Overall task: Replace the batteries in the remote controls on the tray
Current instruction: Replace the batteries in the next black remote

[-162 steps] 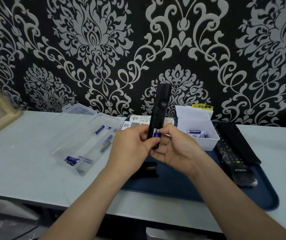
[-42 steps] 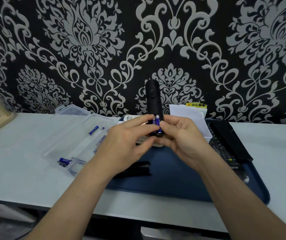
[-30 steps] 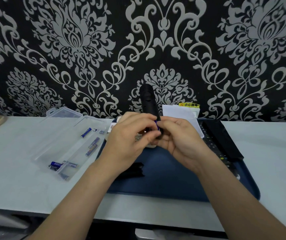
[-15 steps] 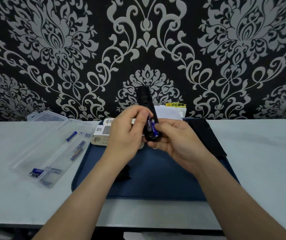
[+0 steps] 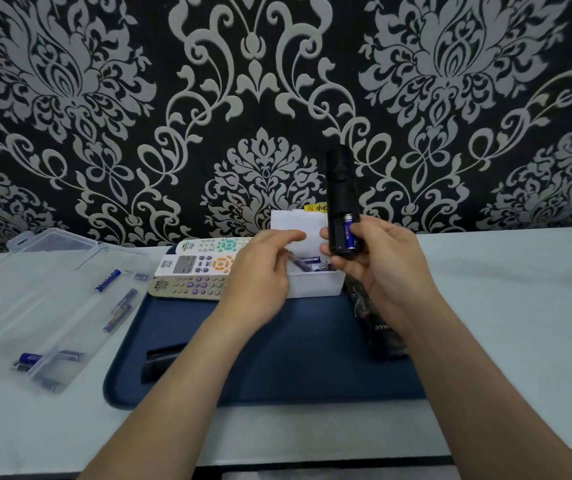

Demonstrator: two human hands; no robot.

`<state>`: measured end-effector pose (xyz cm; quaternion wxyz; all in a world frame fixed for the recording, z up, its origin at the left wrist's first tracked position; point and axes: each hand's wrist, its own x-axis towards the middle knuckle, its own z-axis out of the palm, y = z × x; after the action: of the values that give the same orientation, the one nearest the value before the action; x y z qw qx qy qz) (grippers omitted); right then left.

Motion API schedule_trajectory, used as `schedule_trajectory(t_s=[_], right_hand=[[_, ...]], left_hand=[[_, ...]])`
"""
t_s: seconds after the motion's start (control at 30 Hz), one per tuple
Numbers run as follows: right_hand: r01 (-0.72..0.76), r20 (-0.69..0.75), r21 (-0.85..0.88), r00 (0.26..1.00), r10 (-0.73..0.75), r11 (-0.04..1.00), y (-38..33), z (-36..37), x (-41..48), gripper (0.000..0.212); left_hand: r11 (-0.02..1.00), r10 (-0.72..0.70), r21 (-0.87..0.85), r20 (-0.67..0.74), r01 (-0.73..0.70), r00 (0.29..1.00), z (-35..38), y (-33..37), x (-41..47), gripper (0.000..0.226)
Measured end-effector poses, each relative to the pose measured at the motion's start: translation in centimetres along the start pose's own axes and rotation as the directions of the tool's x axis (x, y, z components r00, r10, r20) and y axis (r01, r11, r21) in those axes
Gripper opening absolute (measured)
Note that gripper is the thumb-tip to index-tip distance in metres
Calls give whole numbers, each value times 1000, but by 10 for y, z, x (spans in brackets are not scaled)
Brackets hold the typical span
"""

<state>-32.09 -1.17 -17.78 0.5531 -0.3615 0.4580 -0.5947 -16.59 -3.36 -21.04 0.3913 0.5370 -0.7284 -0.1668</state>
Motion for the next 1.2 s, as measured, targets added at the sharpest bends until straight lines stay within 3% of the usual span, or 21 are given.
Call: schedule_trajectory(t_s=[0.1,0.2,0.33,0.47,0.67,0.87,1.03,1.2], right_hand=[[-10,17,-1,1000,10,1000,1,1,0,25],[-30,97,-7,995,31,1000,1,2,0,23],[-42,221,33,975,34,999,3,4,0,27],[-51,280,11,959,46,999,6,10,-1,31],[-79,382,-10,921,77,997,8,16,-4,32],[-133,465,-8,877,121,991,13,23,-3,31],[-134,475,-8,872,122,991,16,29,-4,33],[-130,491,44,866,92,991,19,38,-8,37]], left_hand=[[989,-50,-144,-144,29,988,-6,0,0,40],[966,43,-238,-246,-103,968,-15,12,-3,27],[951,257,-119,-211,-285,943,-17,23,-9,19],[948,317,31,-209,-318,925,-25,19,-9,26],[945,312,148,-137,-292,940,-40,18,-9,28],[980,190,90,-128,-180,973,-51,14,-11,29],[969,190,181,-103,-170,976,-56,13,-11,31],[983,119,158,-167,-93,979,-57,14,-12,31]])
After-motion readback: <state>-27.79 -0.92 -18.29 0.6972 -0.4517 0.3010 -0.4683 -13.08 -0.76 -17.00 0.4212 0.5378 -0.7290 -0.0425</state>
